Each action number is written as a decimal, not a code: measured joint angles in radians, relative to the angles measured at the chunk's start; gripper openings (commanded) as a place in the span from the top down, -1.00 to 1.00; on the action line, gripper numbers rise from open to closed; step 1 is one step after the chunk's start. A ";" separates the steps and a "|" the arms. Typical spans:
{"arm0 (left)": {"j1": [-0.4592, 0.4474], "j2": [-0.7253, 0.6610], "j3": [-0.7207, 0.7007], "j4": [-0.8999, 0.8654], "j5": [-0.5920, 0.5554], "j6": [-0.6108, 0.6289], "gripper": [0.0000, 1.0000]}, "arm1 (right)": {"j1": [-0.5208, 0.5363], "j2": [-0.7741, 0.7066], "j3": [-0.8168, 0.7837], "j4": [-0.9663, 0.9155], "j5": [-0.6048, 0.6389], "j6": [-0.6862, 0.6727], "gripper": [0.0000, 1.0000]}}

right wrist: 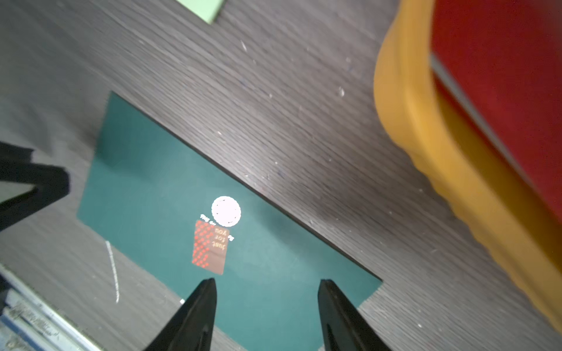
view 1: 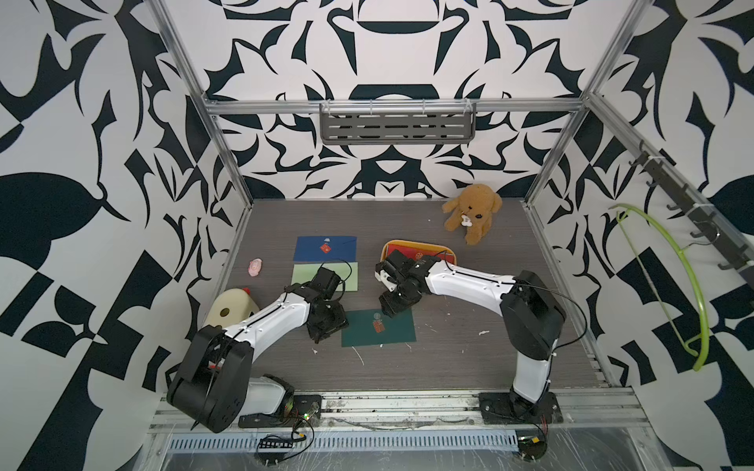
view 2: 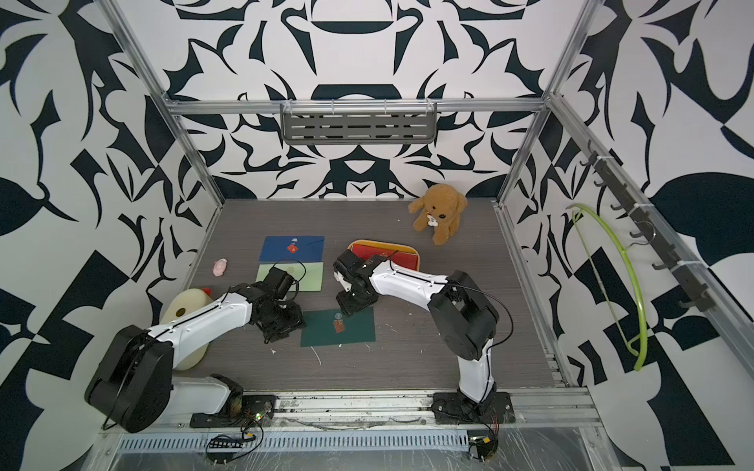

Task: Put the sealed envelopes into the storage box
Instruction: Pick up the envelope from the center of the board.

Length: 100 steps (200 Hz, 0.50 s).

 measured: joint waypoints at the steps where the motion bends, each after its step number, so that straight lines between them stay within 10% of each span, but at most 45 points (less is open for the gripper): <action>1: -0.001 0.002 0.000 0.001 0.000 0.000 -0.21 | 0.000 0.001 0.000 0.000 0.000 0.002 -0.33; 27: -0.018 0.021 0.000 0.014 0.008 0.020 -0.22 | 0.002 -0.014 -0.047 0.028 0.014 0.128 -0.95; 100: -0.022 0.094 0.031 0.054 0.065 0.127 -0.21 | 0.013 -0.164 -0.259 0.114 0.060 0.367 -0.99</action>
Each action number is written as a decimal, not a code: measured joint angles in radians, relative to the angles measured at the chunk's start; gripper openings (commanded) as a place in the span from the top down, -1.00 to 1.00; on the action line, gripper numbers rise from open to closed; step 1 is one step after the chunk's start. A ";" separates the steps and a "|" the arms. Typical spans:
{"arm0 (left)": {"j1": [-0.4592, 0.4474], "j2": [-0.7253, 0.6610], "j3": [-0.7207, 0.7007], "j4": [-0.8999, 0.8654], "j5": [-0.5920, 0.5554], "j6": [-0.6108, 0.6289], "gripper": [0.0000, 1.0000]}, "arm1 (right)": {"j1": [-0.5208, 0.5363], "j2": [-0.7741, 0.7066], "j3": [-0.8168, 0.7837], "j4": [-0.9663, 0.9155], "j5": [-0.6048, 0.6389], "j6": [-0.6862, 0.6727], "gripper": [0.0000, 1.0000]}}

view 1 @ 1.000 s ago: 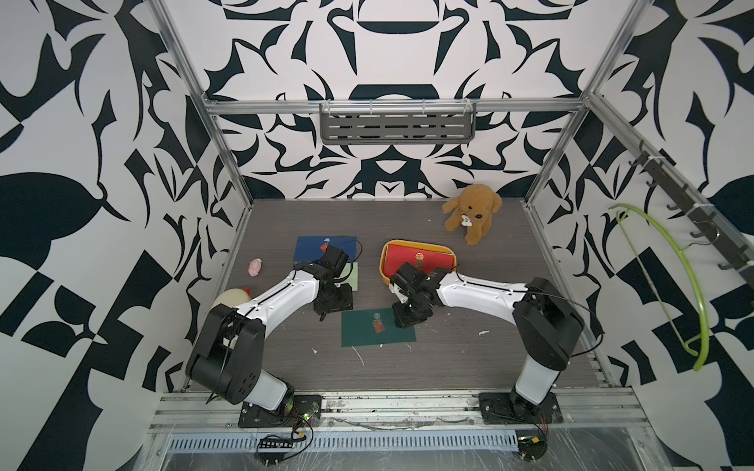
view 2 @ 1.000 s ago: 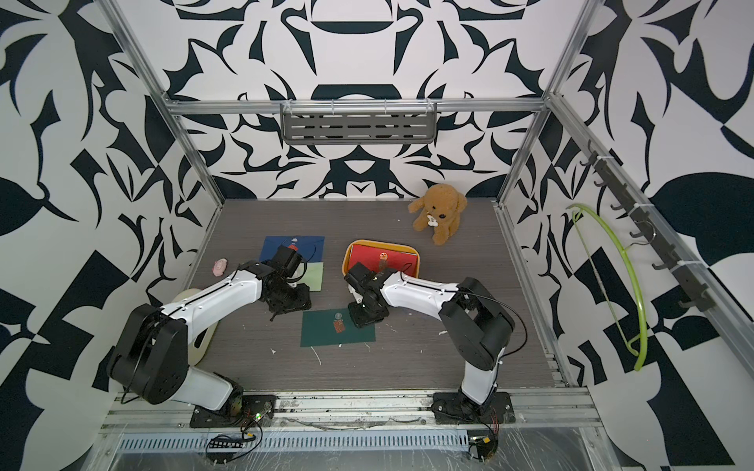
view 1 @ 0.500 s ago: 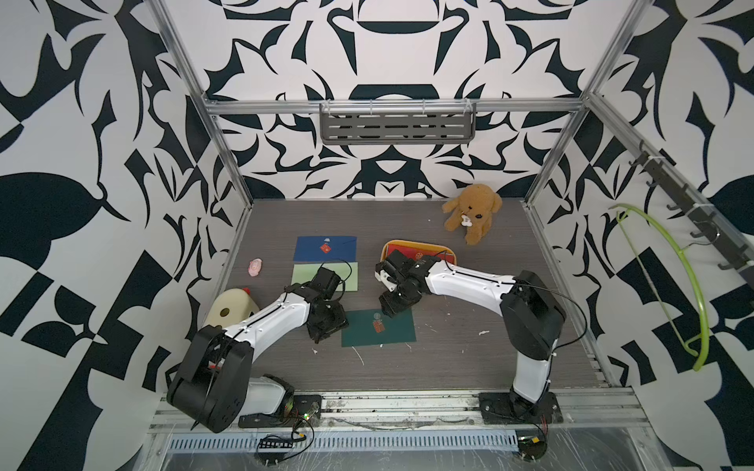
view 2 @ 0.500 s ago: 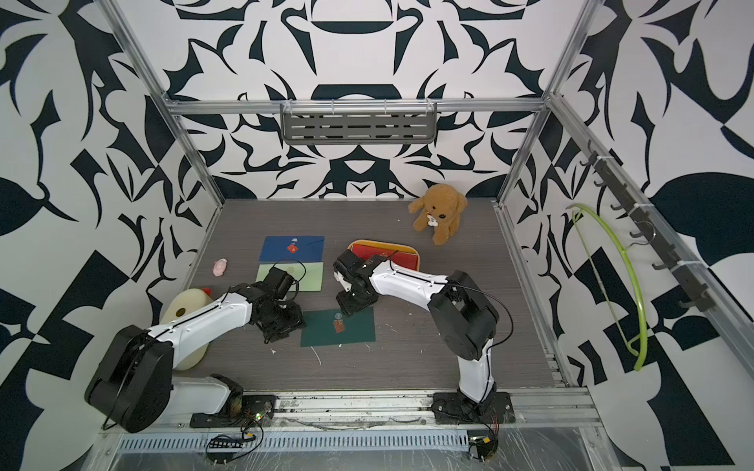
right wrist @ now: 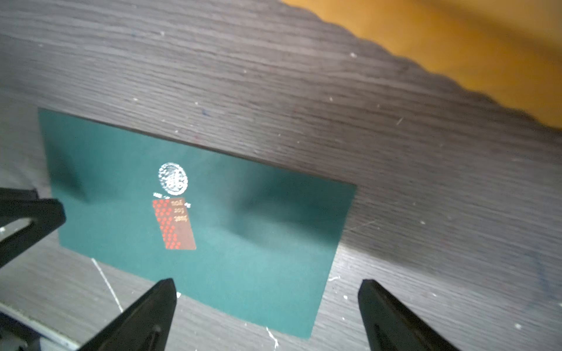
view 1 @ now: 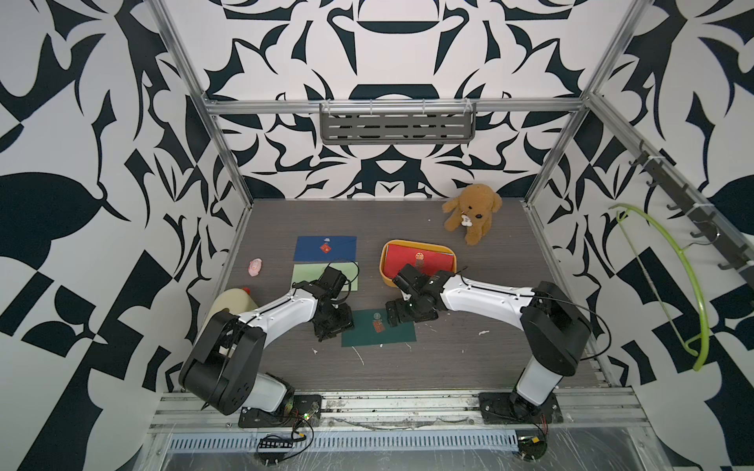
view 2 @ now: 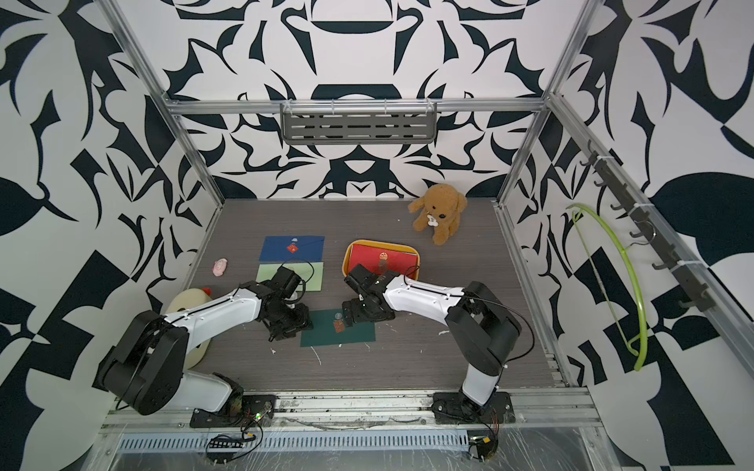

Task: Put the sealed envelopes into the storage box
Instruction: Pick up the envelope from the center of the board.

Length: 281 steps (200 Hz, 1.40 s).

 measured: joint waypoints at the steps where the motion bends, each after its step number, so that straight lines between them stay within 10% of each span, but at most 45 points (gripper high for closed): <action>1: 0.000 0.002 0.001 0.002 0.002 0.003 -0.21 | 0.000 0.000 -0.002 0.002 0.000 0.003 -0.99; 281: -0.015 0.056 0.027 0.060 0.110 0.087 -0.20 | 0.069 0.050 -0.034 0.226 -0.042 0.146 -0.86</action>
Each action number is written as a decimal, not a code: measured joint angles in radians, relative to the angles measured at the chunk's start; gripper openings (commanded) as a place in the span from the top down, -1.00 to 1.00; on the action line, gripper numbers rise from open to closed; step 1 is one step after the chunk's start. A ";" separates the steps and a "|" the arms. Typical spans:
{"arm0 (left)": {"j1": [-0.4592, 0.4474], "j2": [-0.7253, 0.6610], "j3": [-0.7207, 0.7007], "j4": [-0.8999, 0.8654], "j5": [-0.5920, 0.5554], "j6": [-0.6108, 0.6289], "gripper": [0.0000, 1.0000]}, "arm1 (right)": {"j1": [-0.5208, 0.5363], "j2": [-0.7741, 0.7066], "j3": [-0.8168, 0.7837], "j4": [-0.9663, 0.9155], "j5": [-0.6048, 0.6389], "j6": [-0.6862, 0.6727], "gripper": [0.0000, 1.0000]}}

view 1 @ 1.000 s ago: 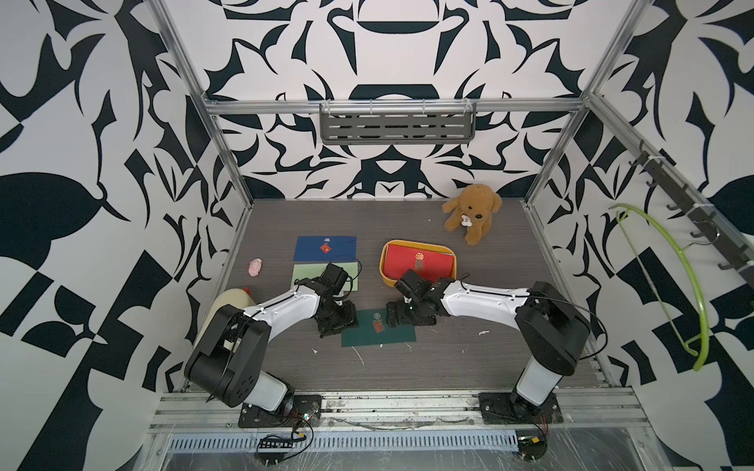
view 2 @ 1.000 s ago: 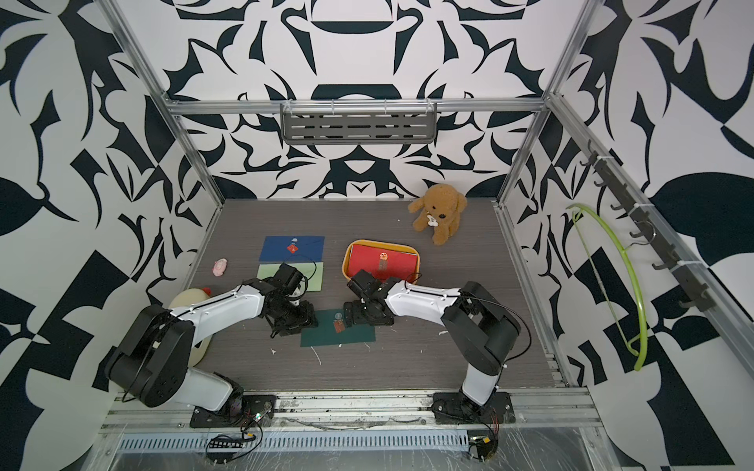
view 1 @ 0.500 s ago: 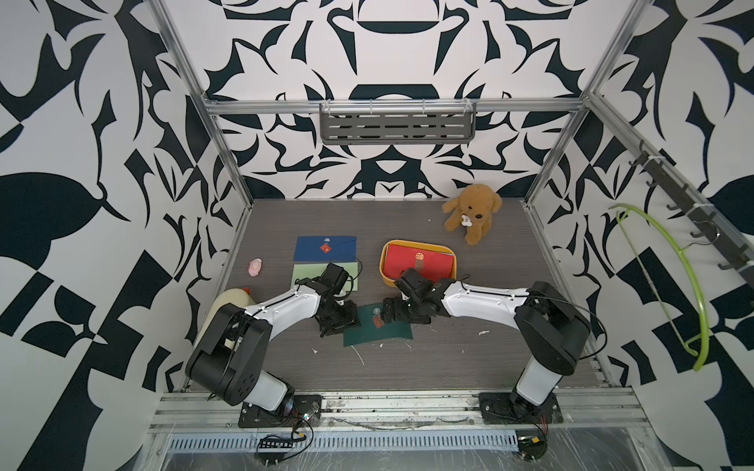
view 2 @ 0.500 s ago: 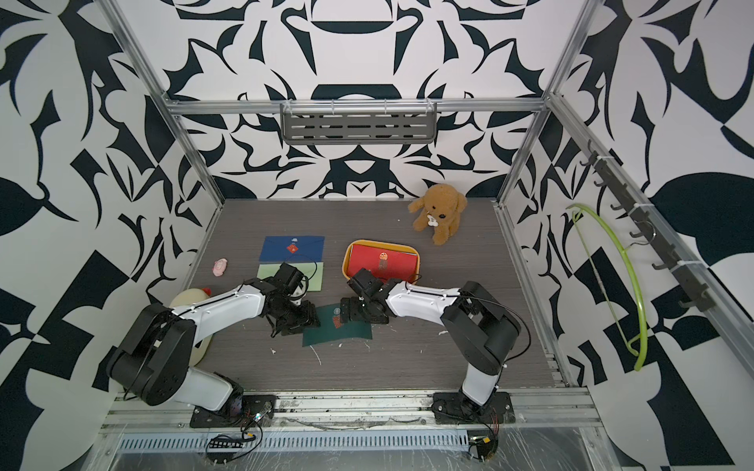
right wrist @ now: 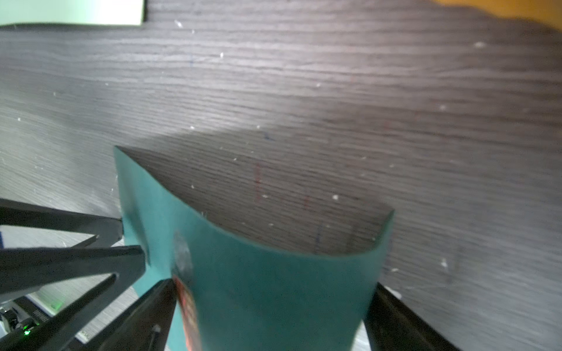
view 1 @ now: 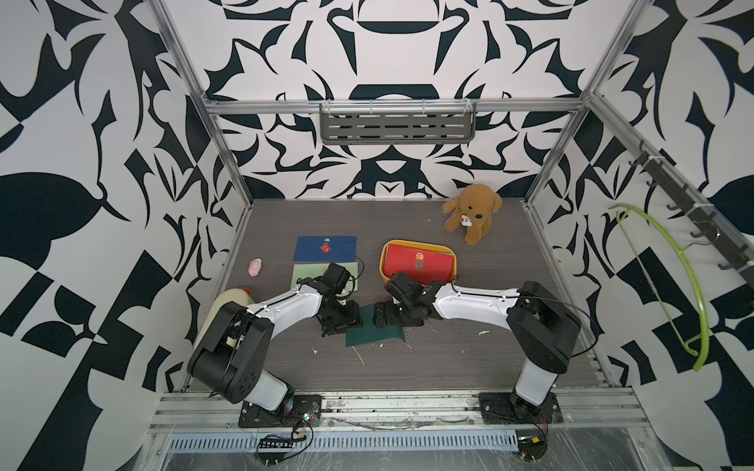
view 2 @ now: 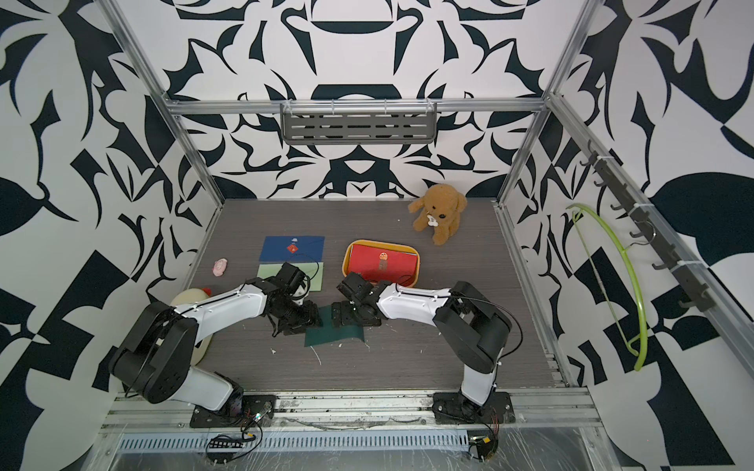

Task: Put the sealed envelopes into the storage box
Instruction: Pick up the envelope from the center of the board.

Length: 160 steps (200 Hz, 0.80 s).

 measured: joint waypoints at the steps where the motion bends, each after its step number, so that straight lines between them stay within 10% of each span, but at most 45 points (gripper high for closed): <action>1: 0.000 0.000 0.000 0.000 0.000 0.000 -0.20 | 0.000 0.000 0.000 0.000 0.001 0.000 -0.85; 86: 0.005 0.030 0.103 -0.060 0.011 0.060 -0.19 | 0.026 -0.038 -0.062 -0.007 0.062 -0.078 -0.57; 160: 0.013 0.200 0.364 -0.132 0.117 0.461 -0.01 | 0.026 -0.084 -0.122 0.000 0.085 -0.168 -0.57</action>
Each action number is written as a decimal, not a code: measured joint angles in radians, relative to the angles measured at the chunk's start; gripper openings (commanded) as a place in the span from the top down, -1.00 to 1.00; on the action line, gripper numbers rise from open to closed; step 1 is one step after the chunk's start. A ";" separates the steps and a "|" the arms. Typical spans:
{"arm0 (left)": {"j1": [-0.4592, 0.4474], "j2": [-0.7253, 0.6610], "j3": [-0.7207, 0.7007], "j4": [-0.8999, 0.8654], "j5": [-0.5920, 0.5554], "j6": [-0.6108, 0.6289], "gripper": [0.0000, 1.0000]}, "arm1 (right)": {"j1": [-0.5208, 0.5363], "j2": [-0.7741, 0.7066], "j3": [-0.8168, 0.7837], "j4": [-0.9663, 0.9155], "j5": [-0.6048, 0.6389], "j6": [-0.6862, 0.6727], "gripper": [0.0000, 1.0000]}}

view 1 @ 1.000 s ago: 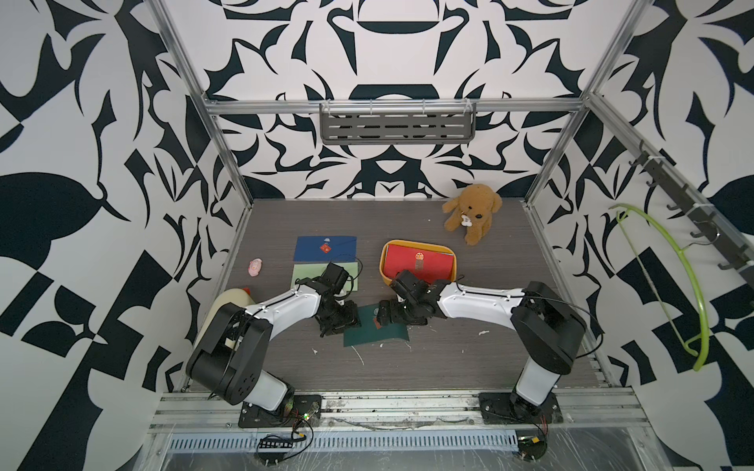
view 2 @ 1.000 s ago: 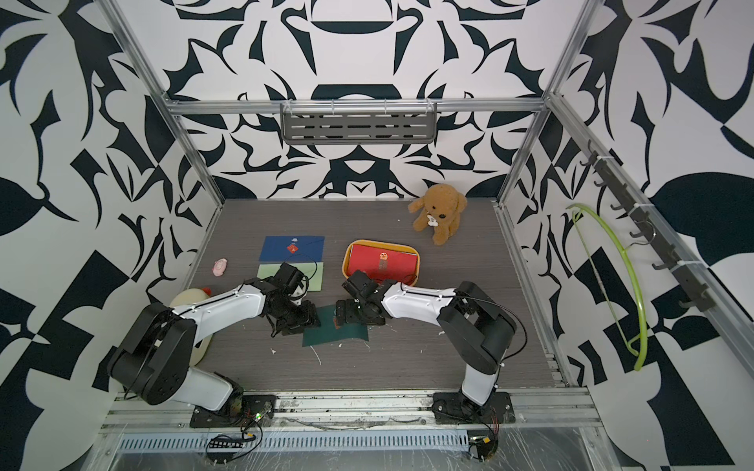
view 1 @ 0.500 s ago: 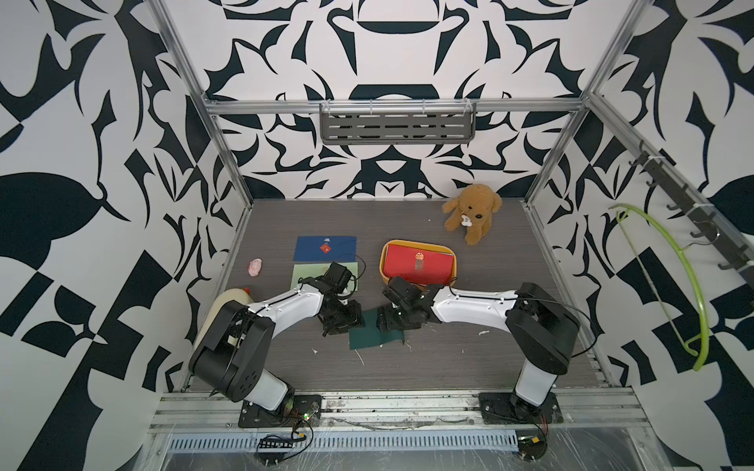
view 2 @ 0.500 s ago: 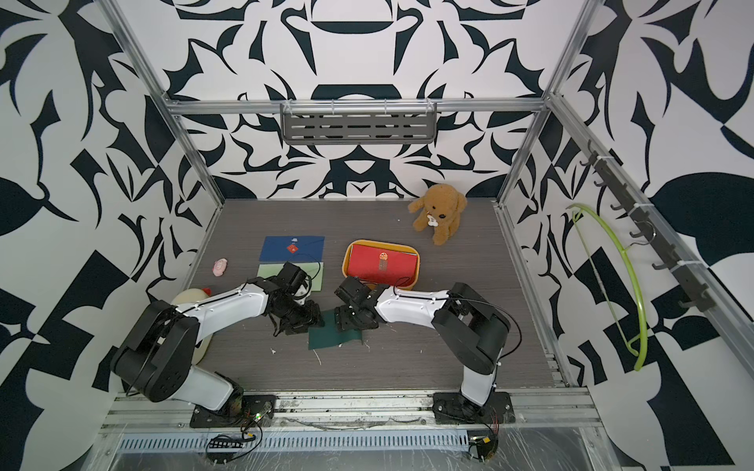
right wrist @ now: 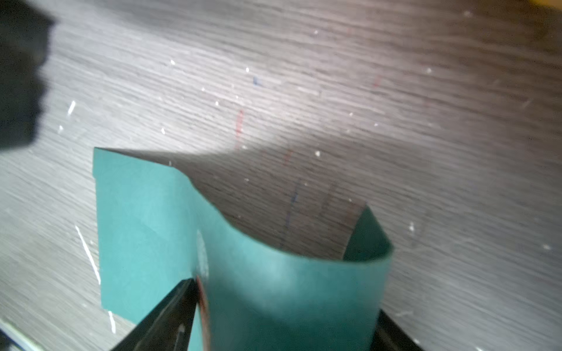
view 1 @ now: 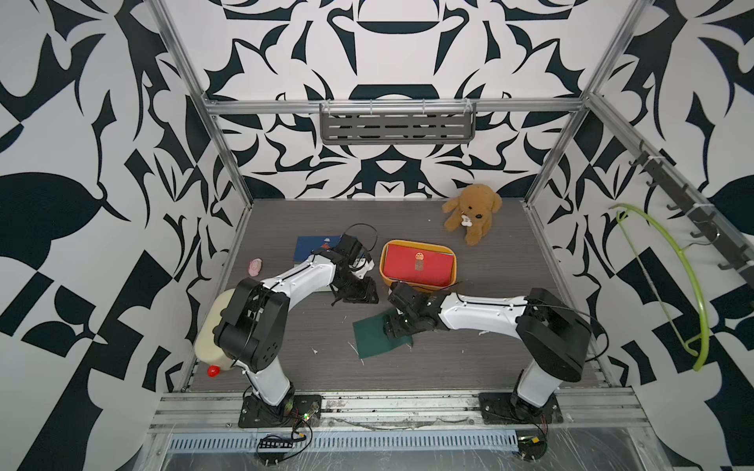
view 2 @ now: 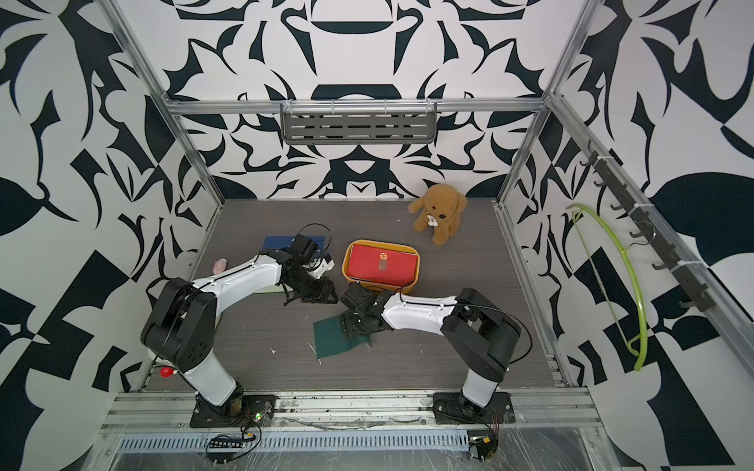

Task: Put the sealed envelopes into the storage box
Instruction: Pick up the envelope from the center of the board.

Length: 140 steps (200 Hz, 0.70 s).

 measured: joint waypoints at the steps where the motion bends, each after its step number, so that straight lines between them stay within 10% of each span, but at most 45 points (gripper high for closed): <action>1: 0.000 0.001 0.000 -0.002 0.004 0.011 -0.02 | 0.000 -0.001 -0.001 0.000 0.000 -0.001 -0.57; 59: 0.012 0.032 -0.015 -0.016 0.160 0.288 -0.01 | -0.033 -0.027 -0.029 -0.003 -0.034 -0.114 -0.56; 140: -0.001 0.063 -0.063 0.086 0.295 0.346 -0.01 | -0.063 -0.045 -0.051 0.006 -0.082 -0.182 -0.51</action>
